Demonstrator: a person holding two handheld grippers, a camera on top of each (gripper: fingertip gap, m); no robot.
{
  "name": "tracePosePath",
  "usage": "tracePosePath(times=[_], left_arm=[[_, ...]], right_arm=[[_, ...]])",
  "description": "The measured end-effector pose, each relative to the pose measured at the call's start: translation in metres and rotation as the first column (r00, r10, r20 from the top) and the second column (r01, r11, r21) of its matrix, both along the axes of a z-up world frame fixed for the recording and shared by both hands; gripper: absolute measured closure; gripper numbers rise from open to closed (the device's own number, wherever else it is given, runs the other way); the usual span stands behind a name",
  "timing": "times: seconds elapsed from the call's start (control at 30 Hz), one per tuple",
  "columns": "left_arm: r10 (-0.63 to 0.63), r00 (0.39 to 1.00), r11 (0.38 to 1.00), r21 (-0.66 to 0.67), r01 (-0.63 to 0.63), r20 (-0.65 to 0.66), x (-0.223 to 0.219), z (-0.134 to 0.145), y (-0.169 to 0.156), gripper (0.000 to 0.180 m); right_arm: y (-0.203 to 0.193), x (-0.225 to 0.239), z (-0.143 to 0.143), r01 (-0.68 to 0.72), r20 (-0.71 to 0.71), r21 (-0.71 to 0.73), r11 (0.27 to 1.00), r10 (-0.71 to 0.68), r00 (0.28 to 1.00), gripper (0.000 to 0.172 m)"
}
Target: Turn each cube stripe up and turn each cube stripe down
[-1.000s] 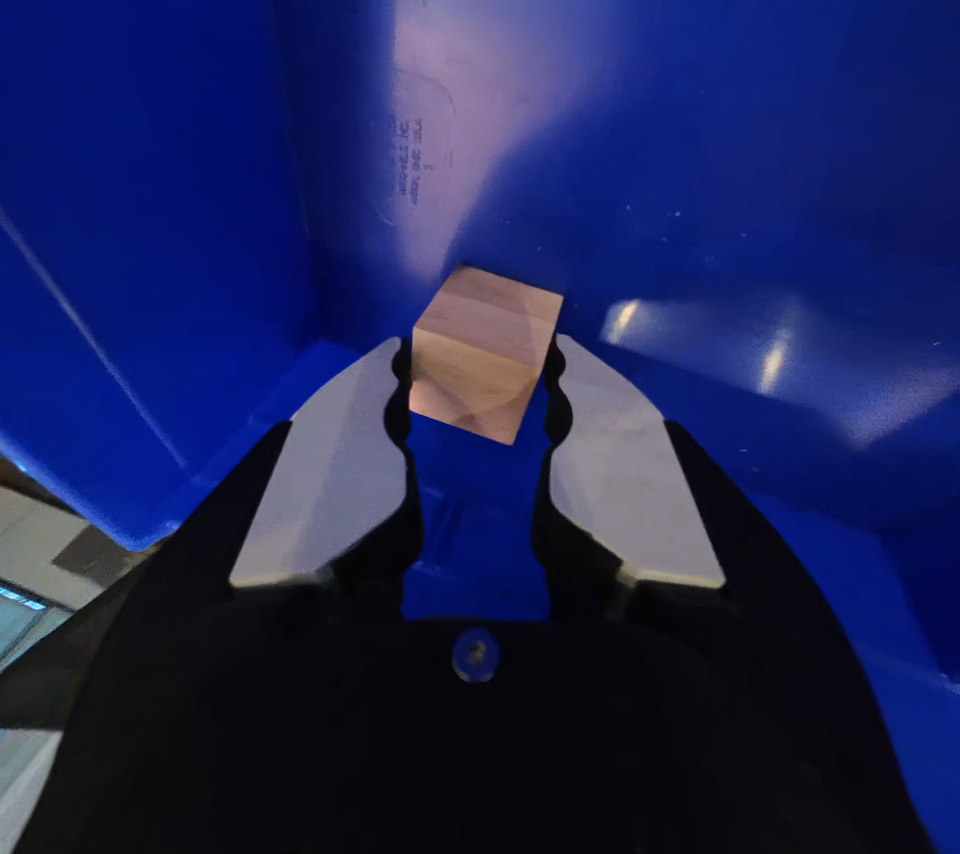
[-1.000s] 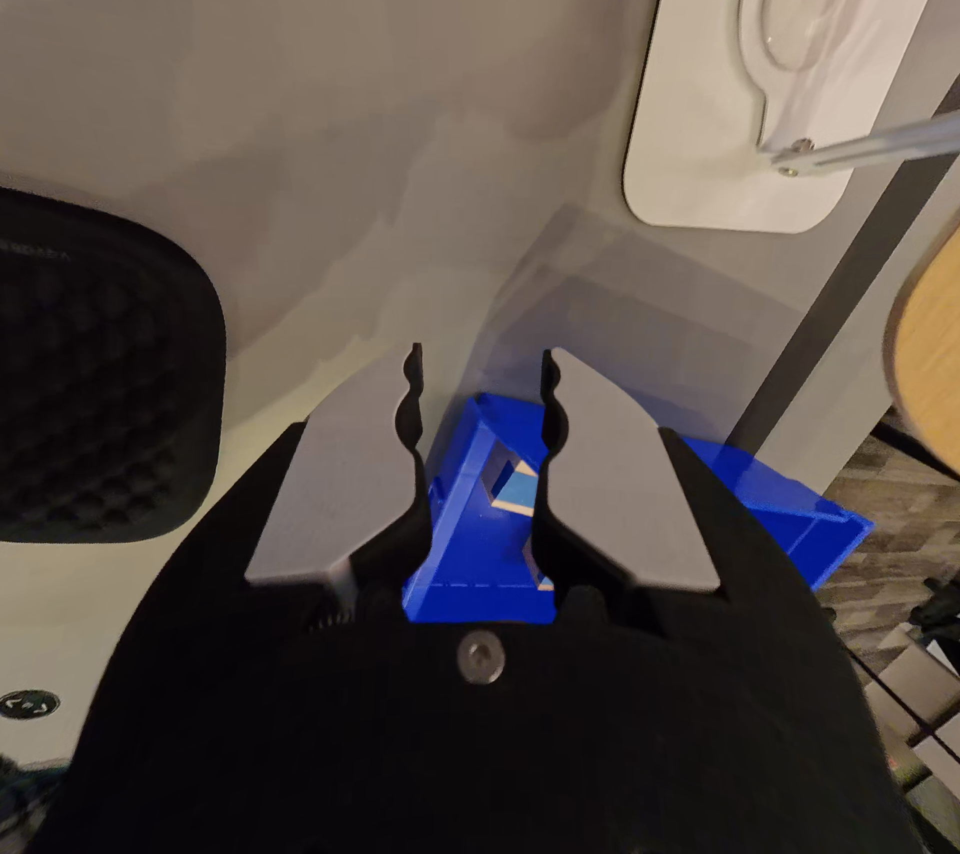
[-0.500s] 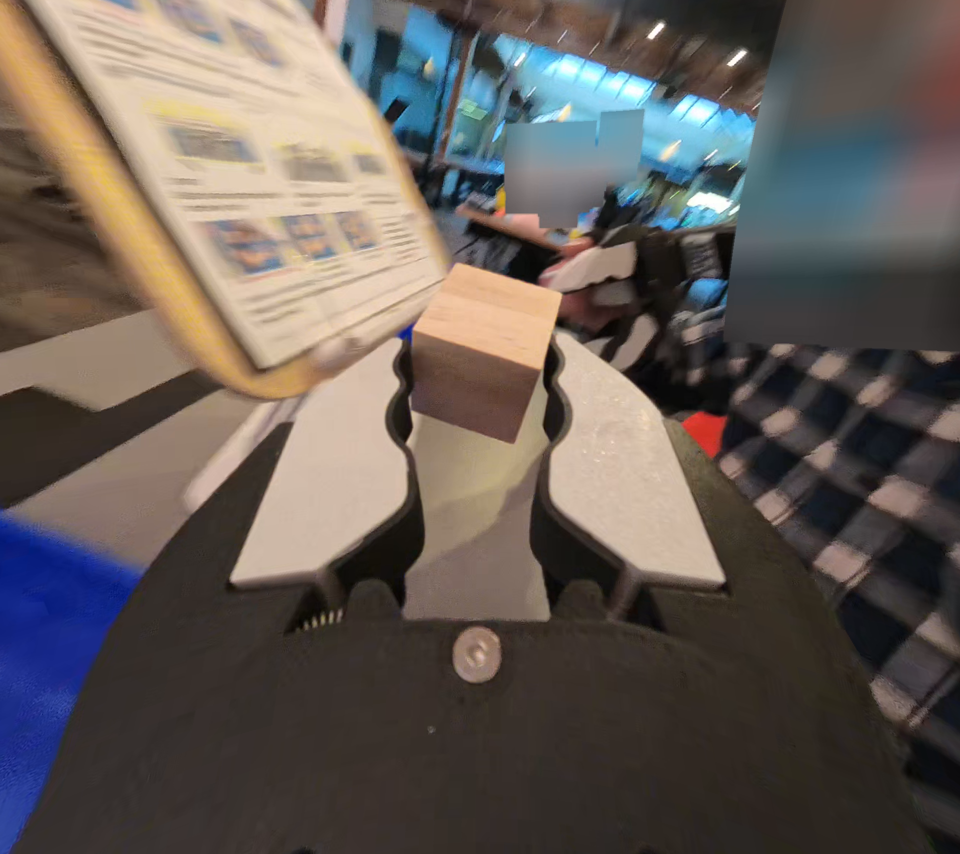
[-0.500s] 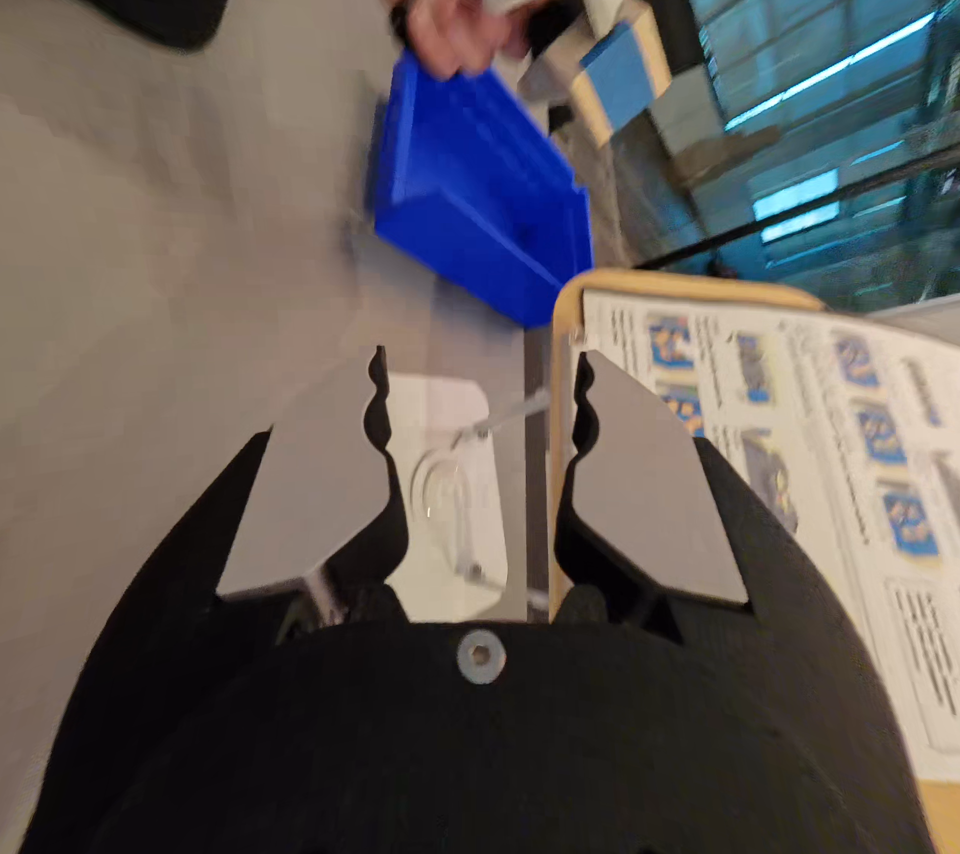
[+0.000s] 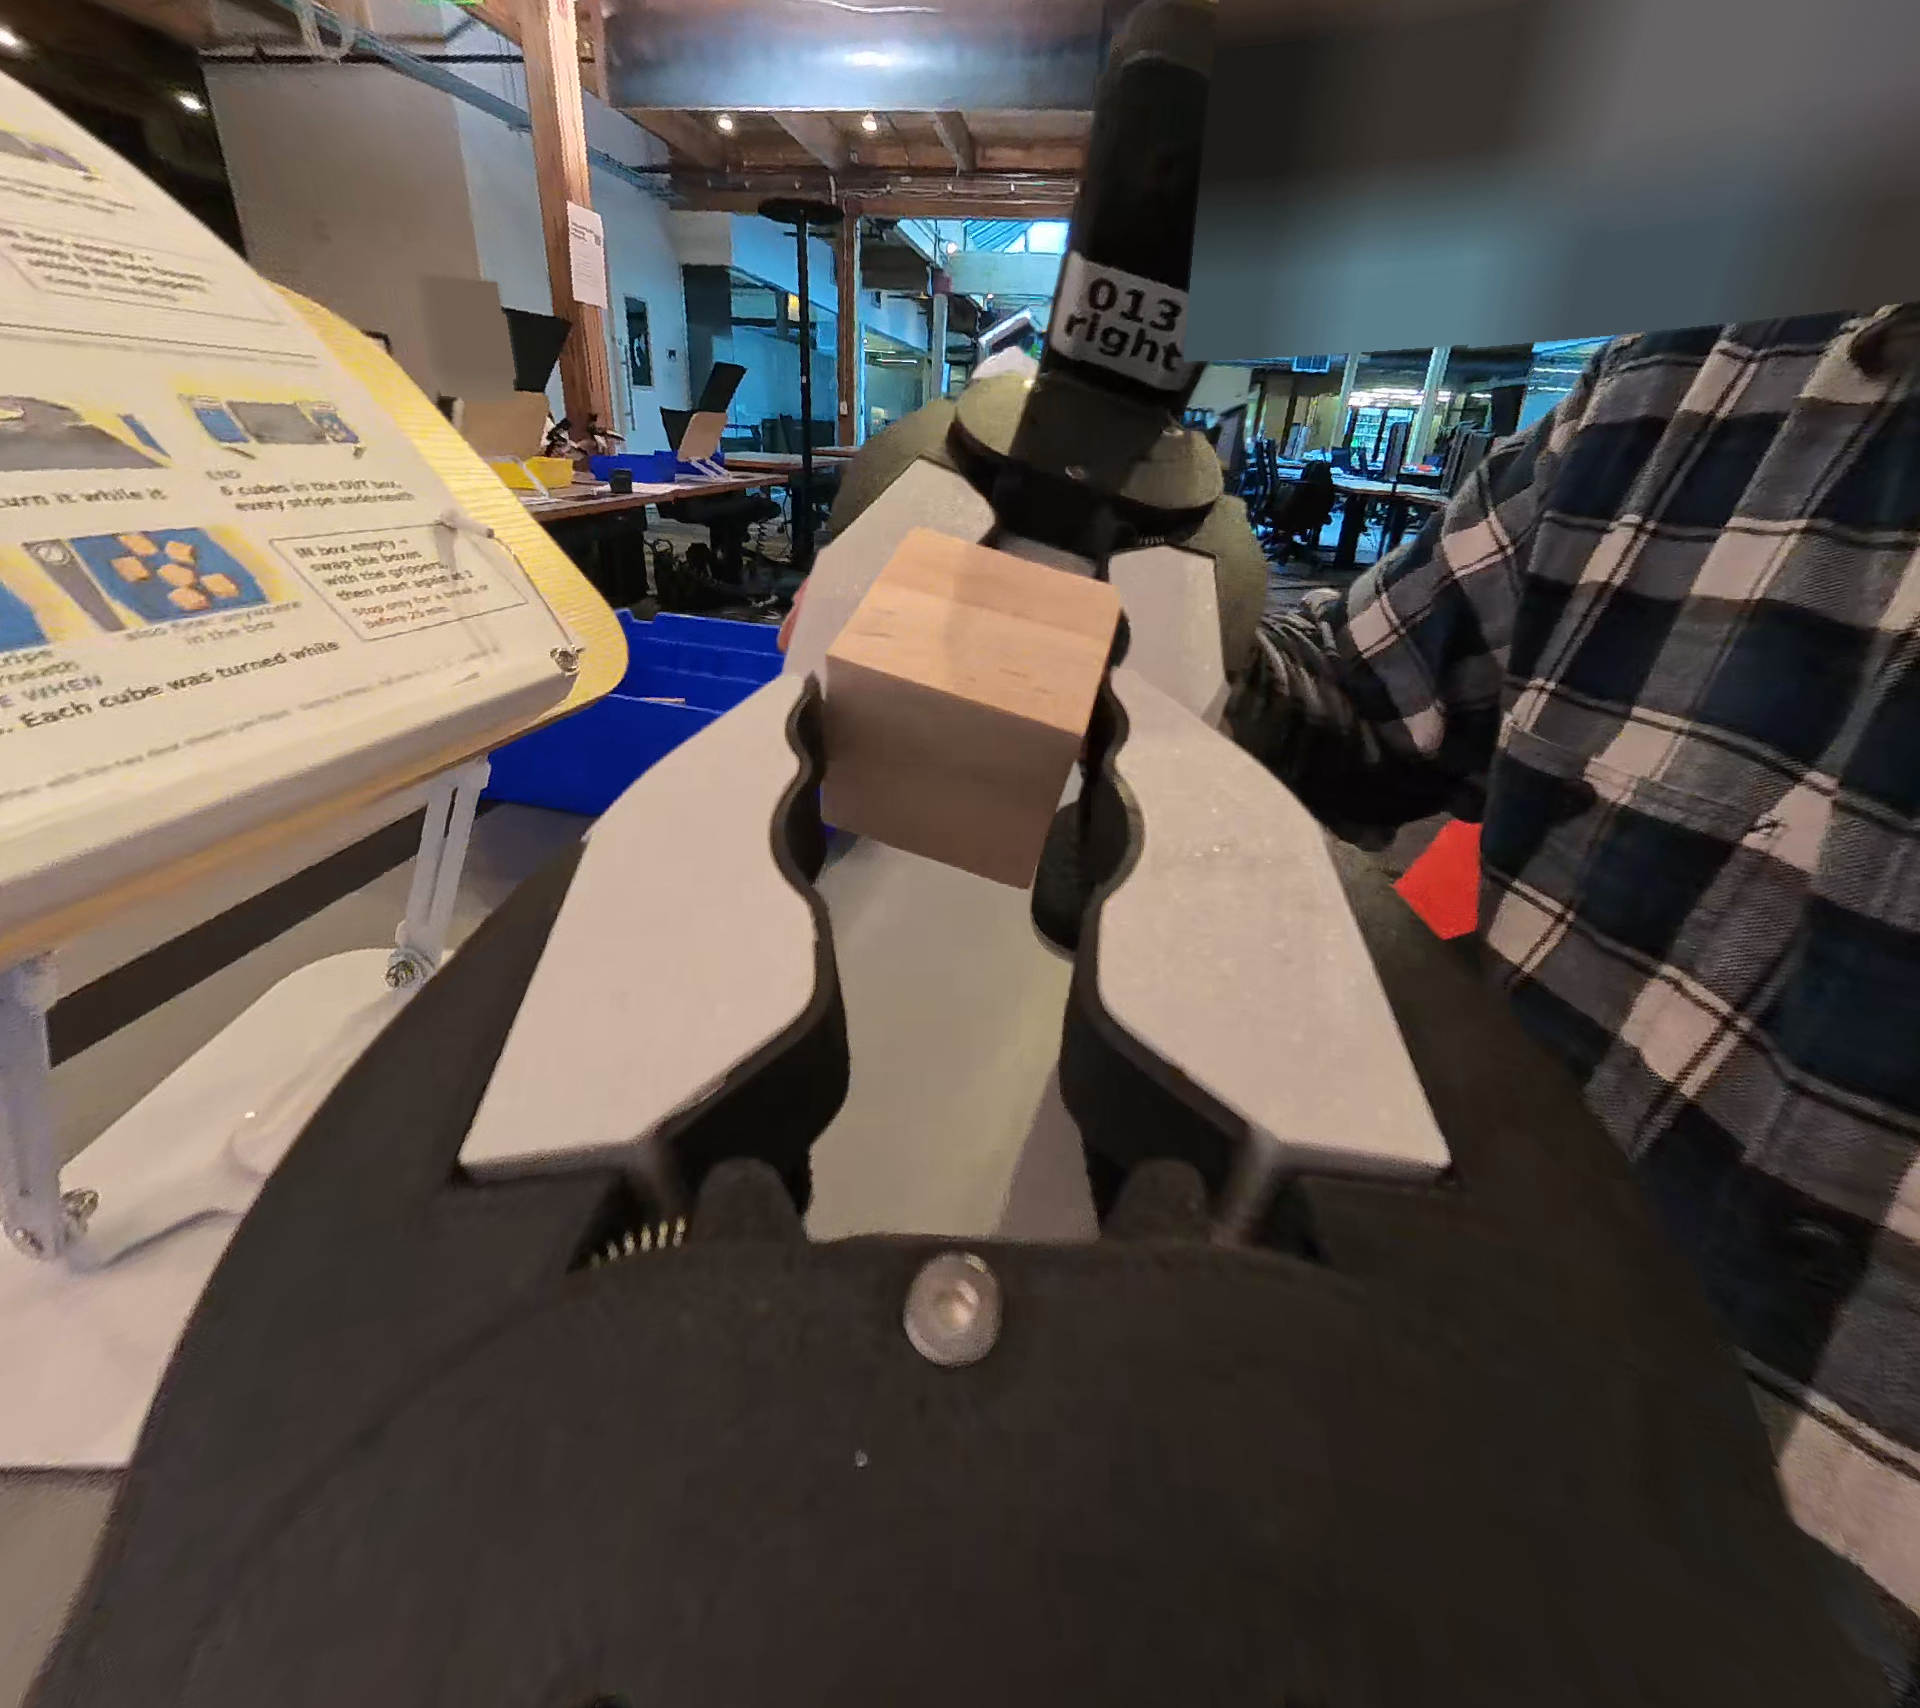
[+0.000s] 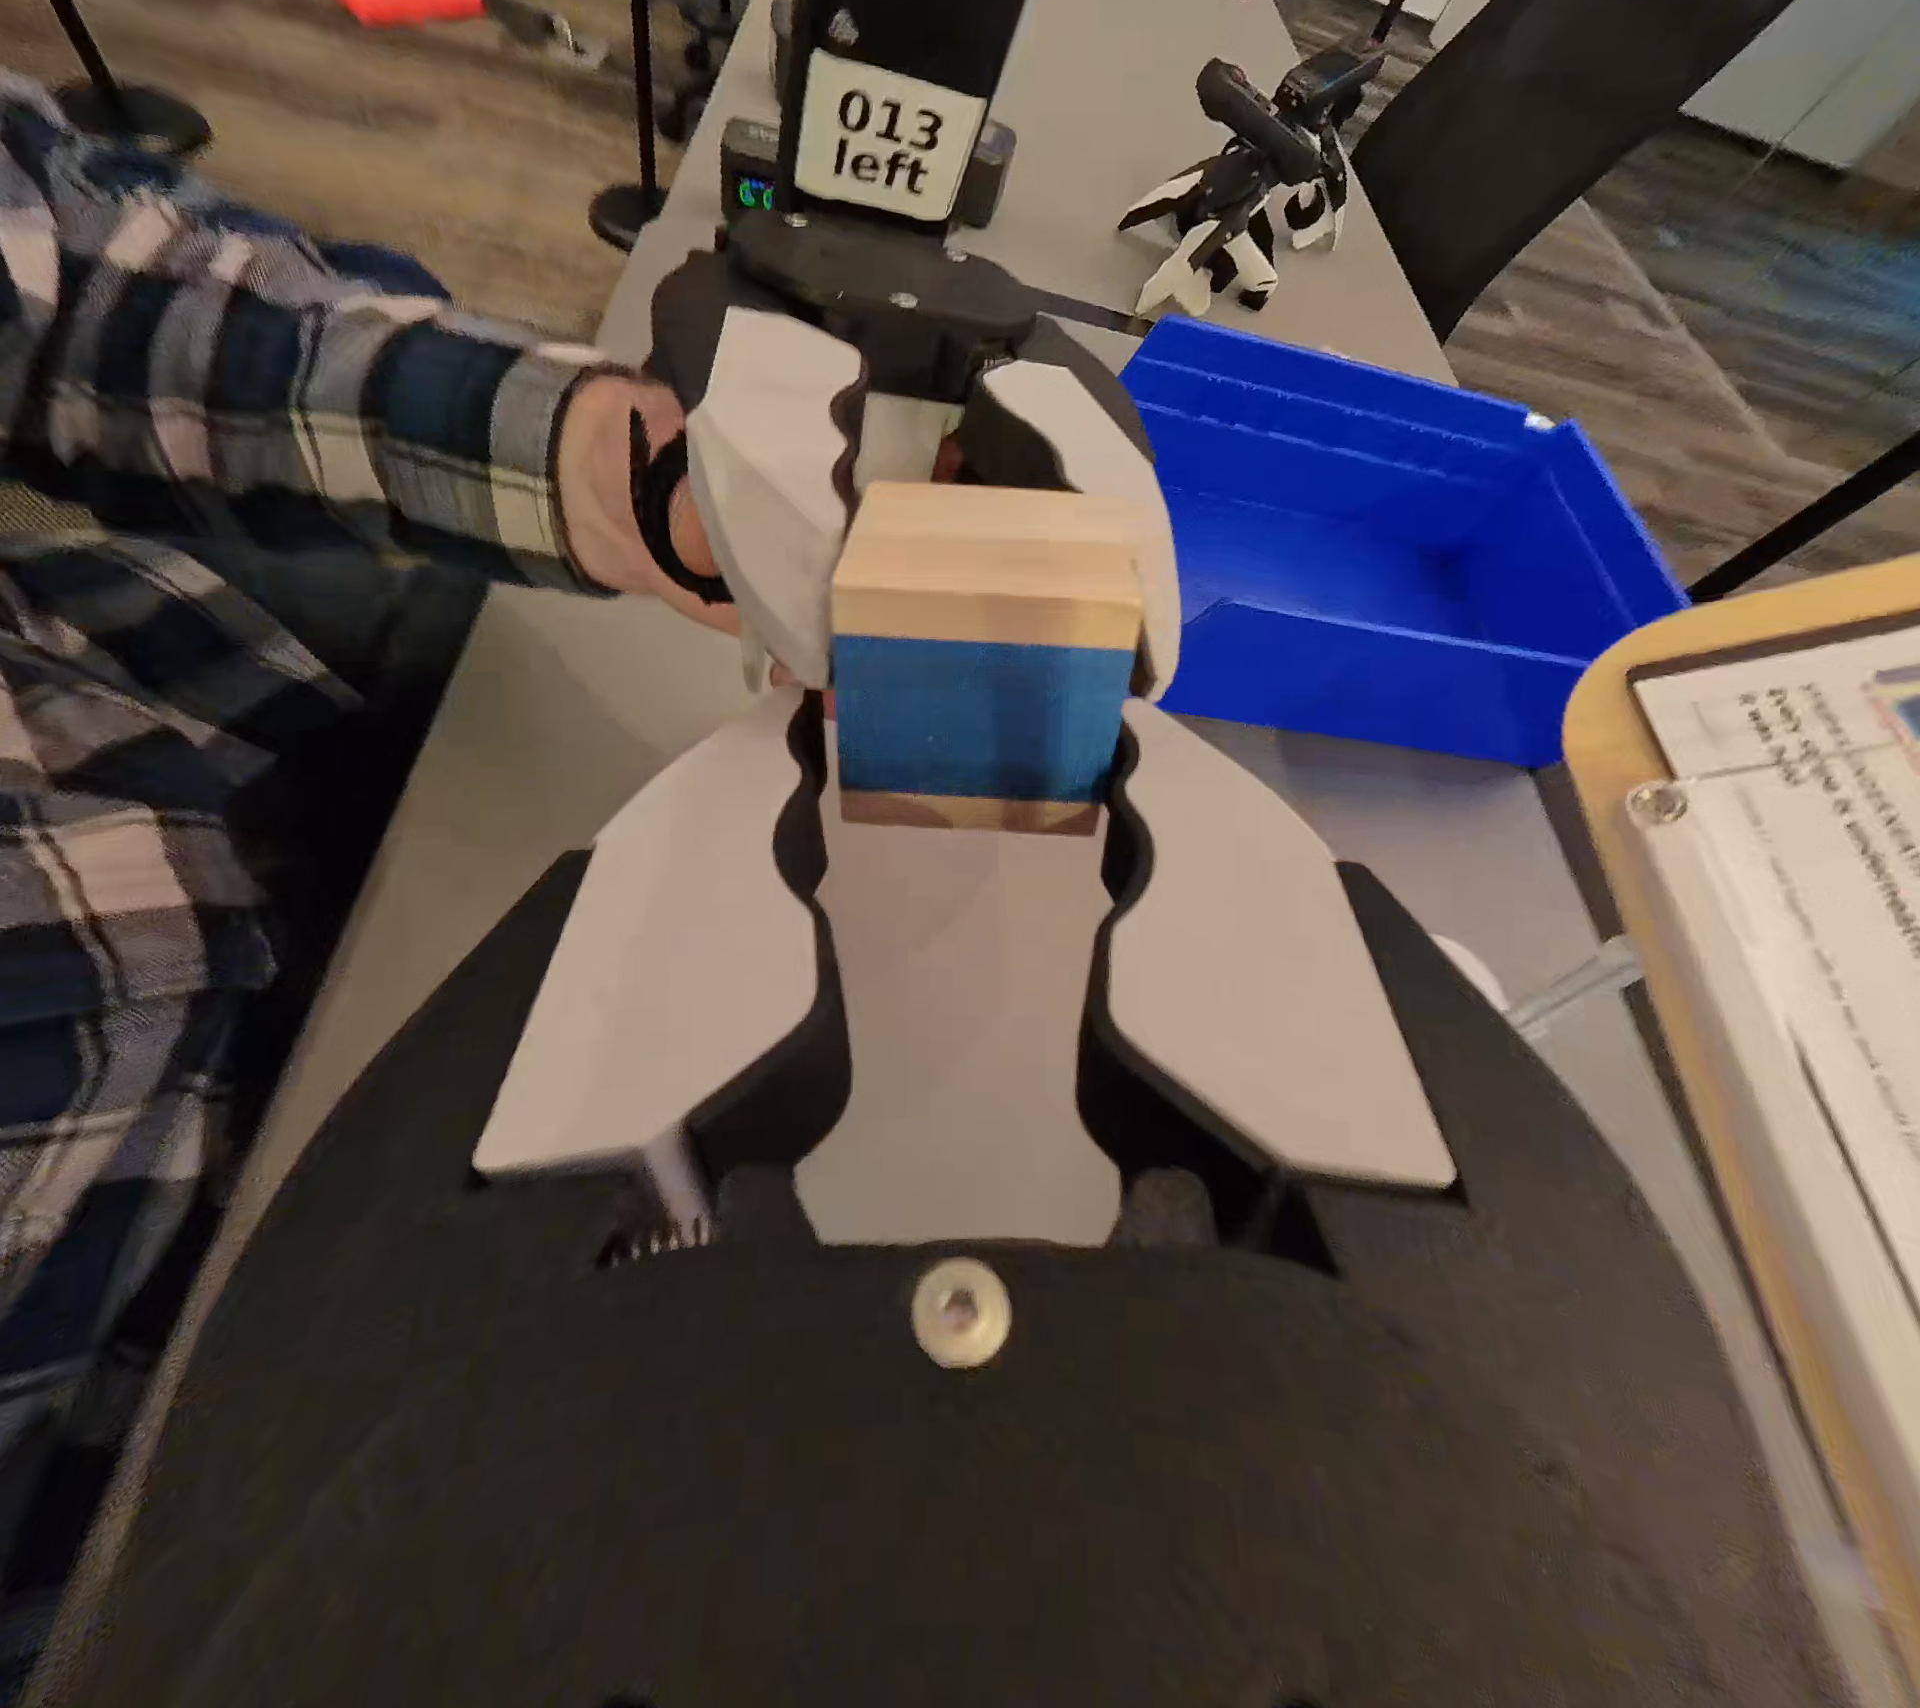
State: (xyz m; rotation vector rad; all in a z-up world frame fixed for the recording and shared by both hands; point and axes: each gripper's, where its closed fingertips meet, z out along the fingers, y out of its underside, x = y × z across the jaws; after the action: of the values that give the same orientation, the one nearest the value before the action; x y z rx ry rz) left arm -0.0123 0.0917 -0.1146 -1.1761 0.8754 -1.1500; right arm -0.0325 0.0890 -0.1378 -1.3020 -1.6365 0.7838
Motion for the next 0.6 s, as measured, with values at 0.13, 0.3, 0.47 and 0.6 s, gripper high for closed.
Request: tracePosePath(times=[0.13, 0.3, 0.47, 0.6], left_arm=[[-0.005, 1.0, 1.0, 0.018, 0.005, -0.004, 0.01, -0.004, -0.004, 0.133], [0.041, 0.999, 0.999, 0.021, -0.041, -0.018, 0.004, -0.005, -0.001, 0.133], [0.078, 0.994, 0.997, 0.016, -0.077, -0.075, -0.015, -0.014, 0.001, 0.146], [0.072, 0.995, 0.997, -0.033, -0.075, -0.068, -0.018, -0.027, 0.004, 0.151]], right_arm=[[-0.003, 0.01, -0.003, 0.007, -0.015, -0.07, 0.998, -0.008, 1.0, 0.127], [0.02, 0.074, 0.003, 0.036, 0.117, 0.006, 0.999, -0.037, 0.992, 0.127], [0.108, 0.245, -0.014, 0.135, 0.56, 0.224, 0.965, -0.241, 0.793, 0.127], [0.161, 0.36, -0.058, 0.217, 0.794, 0.208, 0.954, -0.294, 0.532, 0.127]])
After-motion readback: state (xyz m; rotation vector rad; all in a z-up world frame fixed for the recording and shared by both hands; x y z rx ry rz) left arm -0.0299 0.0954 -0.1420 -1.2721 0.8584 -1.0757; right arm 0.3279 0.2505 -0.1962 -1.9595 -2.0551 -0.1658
